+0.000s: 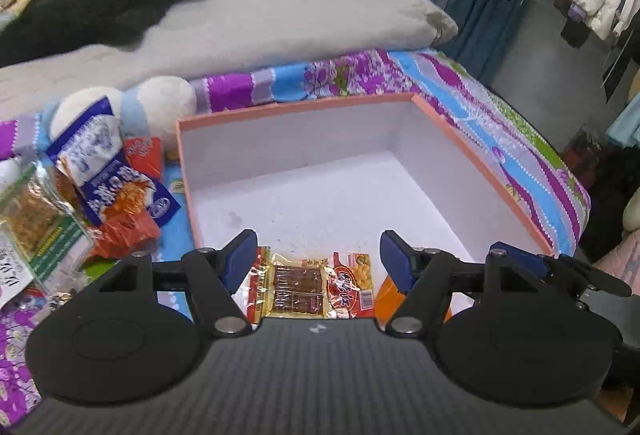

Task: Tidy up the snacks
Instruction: 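Open left tool over the box floor while right tool releases orange bag, then withdraw both open tools from the box back toward the snack pile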

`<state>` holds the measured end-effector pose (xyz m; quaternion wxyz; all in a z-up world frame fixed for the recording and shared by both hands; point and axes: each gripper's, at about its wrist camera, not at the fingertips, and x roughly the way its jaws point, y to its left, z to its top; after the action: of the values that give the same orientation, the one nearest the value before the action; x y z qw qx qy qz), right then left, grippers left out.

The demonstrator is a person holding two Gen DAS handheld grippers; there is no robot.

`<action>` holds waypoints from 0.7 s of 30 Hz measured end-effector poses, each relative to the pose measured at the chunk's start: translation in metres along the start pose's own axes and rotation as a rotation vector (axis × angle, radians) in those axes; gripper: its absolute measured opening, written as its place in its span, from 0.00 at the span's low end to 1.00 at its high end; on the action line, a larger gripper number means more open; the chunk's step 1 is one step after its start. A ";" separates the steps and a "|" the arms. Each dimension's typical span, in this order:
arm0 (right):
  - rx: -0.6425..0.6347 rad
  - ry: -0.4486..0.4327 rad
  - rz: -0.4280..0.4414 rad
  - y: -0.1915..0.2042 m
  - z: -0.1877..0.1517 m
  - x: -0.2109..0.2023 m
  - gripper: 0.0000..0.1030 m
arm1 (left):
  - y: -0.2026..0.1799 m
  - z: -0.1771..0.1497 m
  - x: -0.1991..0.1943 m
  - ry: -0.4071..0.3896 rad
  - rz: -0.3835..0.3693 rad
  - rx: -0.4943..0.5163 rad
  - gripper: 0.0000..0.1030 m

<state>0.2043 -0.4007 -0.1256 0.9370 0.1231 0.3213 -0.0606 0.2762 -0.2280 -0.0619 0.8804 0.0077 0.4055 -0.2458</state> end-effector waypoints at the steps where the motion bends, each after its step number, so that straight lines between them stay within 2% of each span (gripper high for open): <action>1: -0.001 -0.008 0.003 0.002 0.000 -0.005 0.68 | 0.000 -0.001 -0.008 -0.012 0.001 0.000 0.71; 10: -0.011 -0.084 0.034 0.024 -0.007 -0.057 0.68 | 0.004 -0.029 -0.087 -0.090 0.028 0.012 0.71; 19: -0.040 -0.119 0.094 0.057 -0.017 -0.100 0.68 | 0.027 -0.069 -0.158 -0.141 0.051 -0.048 0.71; 21: -0.052 -0.131 0.103 0.068 -0.018 -0.107 0.68 | 0.031 -0.078 -0.174 -0.156 0.081 -0.047 0.71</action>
<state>0.1230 -0.3268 -0.0600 0.9607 0.1110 0.2540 -0.0119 0.1391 -0.1105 0.0048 0.9185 -0.0157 0.3407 -0.2003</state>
